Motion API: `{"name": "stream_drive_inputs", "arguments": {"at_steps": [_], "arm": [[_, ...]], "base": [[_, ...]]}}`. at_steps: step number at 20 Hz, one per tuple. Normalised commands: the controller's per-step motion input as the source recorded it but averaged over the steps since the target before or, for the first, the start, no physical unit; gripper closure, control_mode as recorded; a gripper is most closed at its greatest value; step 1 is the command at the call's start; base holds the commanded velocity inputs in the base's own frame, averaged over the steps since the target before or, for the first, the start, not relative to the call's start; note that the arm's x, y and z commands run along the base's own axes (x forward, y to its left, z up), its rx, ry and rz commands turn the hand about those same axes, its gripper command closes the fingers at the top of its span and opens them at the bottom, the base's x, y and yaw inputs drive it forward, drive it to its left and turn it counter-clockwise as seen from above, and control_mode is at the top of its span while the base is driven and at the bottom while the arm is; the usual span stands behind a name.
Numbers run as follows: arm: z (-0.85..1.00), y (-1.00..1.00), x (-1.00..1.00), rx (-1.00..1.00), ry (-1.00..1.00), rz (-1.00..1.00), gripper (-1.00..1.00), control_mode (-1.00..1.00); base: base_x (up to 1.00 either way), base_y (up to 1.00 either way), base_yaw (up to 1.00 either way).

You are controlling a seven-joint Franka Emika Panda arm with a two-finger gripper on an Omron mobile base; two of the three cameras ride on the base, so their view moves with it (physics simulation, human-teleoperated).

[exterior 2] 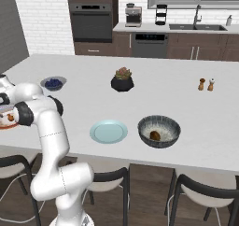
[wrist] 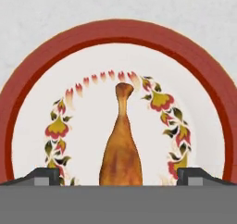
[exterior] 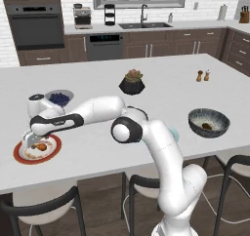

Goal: Pick the chicken drumstick and mushroom from their plates and place them in the bowl. Then put the bowl in the fridge.

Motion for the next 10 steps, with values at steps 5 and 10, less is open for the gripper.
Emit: {"name": "stream_drive_inputs", "arguments": {"at_steps": [5, 10], "arm": [[-0.01, 0.0, 0.45, 0.0, 0.01, 0.0, -1.0, -1.0], [-0.07, 0.09, 0.04, 0.0, 0.09, 0.0, -1.0, -1.0]], "base": [[0.0, 0.0, 0.0], [0.0, 0.0, 0.0]]}}
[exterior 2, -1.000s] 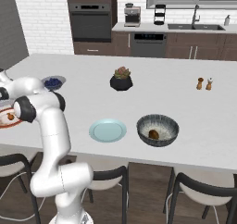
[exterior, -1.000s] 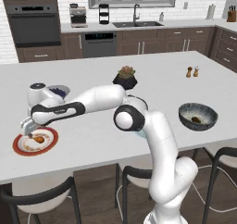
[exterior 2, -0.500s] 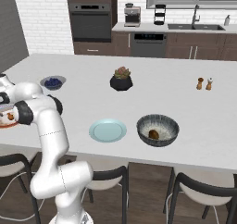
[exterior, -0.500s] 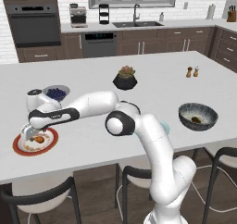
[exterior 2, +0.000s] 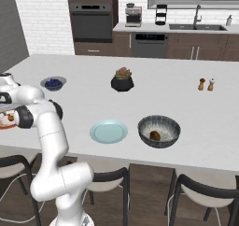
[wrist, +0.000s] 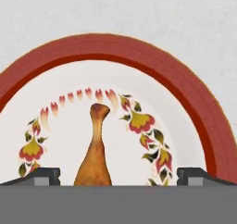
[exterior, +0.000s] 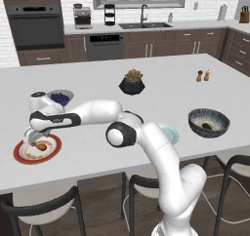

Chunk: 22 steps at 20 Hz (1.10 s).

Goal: Pick the chicken drumstick and mushroom from their plates and place them in the bowl. Then put the bowl in the fridge.

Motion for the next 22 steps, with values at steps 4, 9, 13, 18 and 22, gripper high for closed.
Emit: {"name": "stream_drive_inputs", "arguments": {"at_steps": [4, 9, 13, 18, 22], "arm": [[-0.08, 0.1, -0.17, 0.0, 0.11, 0.0, -1.0, -1.0], [-0.32, 0.02, -0.02, -0.01, 0.05, 0.0, -1.0, -1.0], [-0.21, 0.0, 0.0, -0.01, 0.02, 0.0, -1.0, -1.0], [-0.24, 0.0, 0.0, -0.01, 0.06, 0.0, -1.0, -1.0], [-0.16, 0.0, -0.11, -0.01, 0.08, 0.0, 1.0, -1.0]], "base": [[0.0, 0.0, 0.0], [0.0, 0.0, 0.0], [0.0, 0.0, 0.0], [0.0, 0.0, 0.0], [0.0, 0.0, 0.0]]}}
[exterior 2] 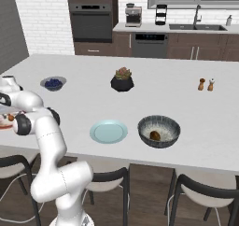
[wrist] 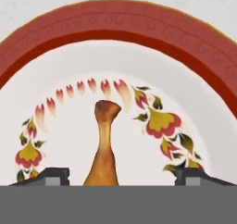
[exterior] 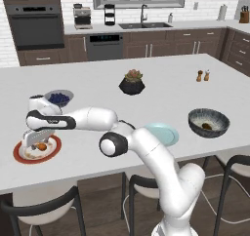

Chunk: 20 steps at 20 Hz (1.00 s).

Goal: Pick the chicken drumstick and mushroom from their plates and place them in the bowl. Then put the bowl in the fridge.

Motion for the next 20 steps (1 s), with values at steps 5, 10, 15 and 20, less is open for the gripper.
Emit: {"name": "stream_drive_inputs", "arguments": {"at_steps": [5, 10, 15, 20], "arm": [[-0.41, 0.0, -0.51, -0.05, 0.03, 0.0, 1.0, -1.0], [-0.53, 0.0, -0.66, -0.11, 0.0, 0.0, 1.0, -1.0], [-0.22, -0.23, -0.52, -0.1, -0.01, 0.0, 1.0, -1.0], [0.39, -0.79, -0.77, -0.03, -0.11, -0.02, 1.0, -1.0]], "base": [[0.0, 0.0, 0.0], [0.0, 0.0, 0.0], [0.0, 0.0, 0.0], [0.0, 0.0, 0.0]]}}
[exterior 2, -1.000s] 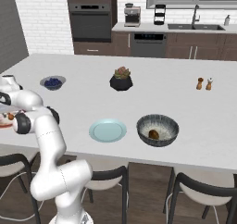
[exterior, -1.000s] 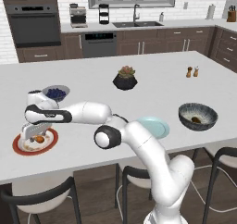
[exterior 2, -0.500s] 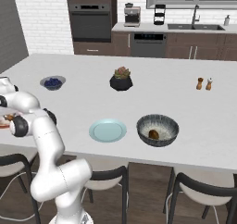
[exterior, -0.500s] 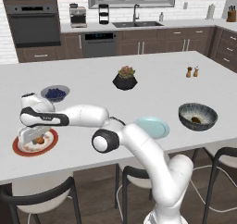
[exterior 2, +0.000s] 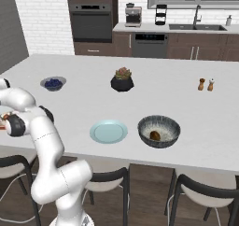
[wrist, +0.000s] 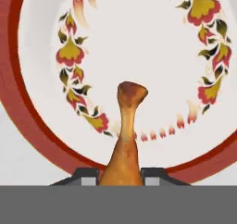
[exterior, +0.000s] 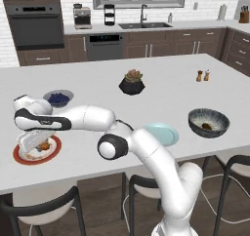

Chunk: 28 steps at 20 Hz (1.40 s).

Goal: Pick the chicken drumstick and mushroom from their plates and place them in the bowl. Then put the bowl in the fridge.

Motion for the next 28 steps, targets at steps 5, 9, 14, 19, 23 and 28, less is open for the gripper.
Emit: {"name": "stream_drive_inputs", "arguments": {"at_steps": [5, 9, 14, 19, 23, 28], "arm": [[0.36, -1.0, -0.7, -0.01, -0.16, -0.09, 1.0, -1.0], [0.29, -1.0, -0.45, 0.0, -0.08, -0.1, 1.0, -1.0], [0.29, -1.0, -0.36, 0.01, -0.05, -0.08, 1.0, -1.0], [0.32, -1.0, -0.25, 0.07, -0.09, -0.09, 1.0, -1.0], [0.31, -1.0, -0.15, 0.01, -0.15, -0.08, 1.0, -1.0], [0.31, -1.0, -0.01, 0.0, -0.15, -0.14, 1.0, -1.0]], "base": [[0.0, 0.0, 0.0], [0.0, 0.0, 0.0], [0.0, 0.0, 0.0], [0.0, 0.0, 0.0], [0.0, 0.0, 0.0], [0.0, 0.0, 0.0]]}}
